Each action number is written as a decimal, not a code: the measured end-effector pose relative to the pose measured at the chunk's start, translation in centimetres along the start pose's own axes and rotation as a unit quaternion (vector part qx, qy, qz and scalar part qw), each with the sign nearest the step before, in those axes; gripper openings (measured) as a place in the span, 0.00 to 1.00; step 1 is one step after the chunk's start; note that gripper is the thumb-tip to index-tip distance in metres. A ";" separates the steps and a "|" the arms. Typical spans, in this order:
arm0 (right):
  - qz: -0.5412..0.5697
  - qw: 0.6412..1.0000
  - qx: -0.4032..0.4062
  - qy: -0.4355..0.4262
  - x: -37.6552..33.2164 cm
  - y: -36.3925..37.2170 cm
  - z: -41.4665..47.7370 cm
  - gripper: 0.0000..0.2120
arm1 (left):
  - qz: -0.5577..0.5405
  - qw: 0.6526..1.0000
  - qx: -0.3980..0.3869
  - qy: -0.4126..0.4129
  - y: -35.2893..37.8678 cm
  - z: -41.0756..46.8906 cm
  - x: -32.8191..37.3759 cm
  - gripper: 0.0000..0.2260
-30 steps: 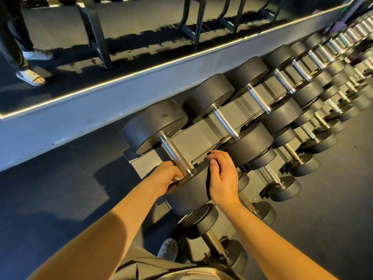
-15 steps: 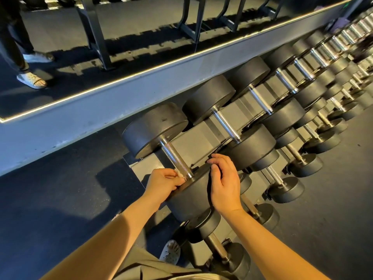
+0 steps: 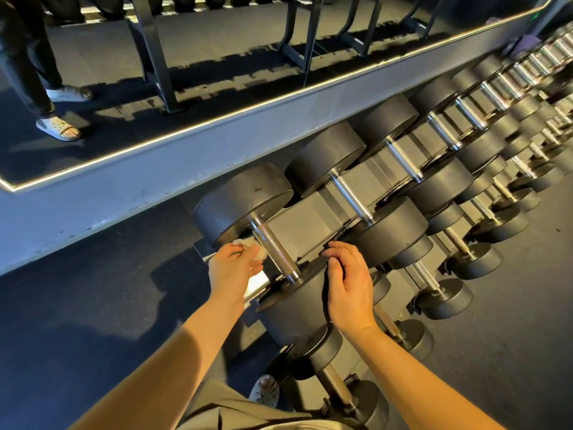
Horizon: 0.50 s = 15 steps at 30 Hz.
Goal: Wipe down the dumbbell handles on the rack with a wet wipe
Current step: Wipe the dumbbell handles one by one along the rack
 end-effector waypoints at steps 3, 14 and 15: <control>0.000 1.000 0.000 0.001 0.0 0.0 0.0 0.16 | 0.006 0.998 0.012 0.055 1.4 0.3 0.2 0.02; 0.004 1.000 0.002 -0.007 -0.1 0.0 0.0 0.17 | 0.229 0.967 -0.109 0.040 2.0 -1.0 -2.9 0.07; 0.005 1.000 0.003 -0.008 -0.1 0.0 0.0 0.17 | 0.256 0.956 -0.144 0.017 1.9 -1.2 -3.1 0.07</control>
Point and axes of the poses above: each hand's wrist, its own z-axis towards the middle knuckle, its own y-axis out of the palm, x = y × z, the point moved 2 cm from there along z, towards the middle knuckle, and after that the axes turned 3 degrees about y, right-handed, at the moved point
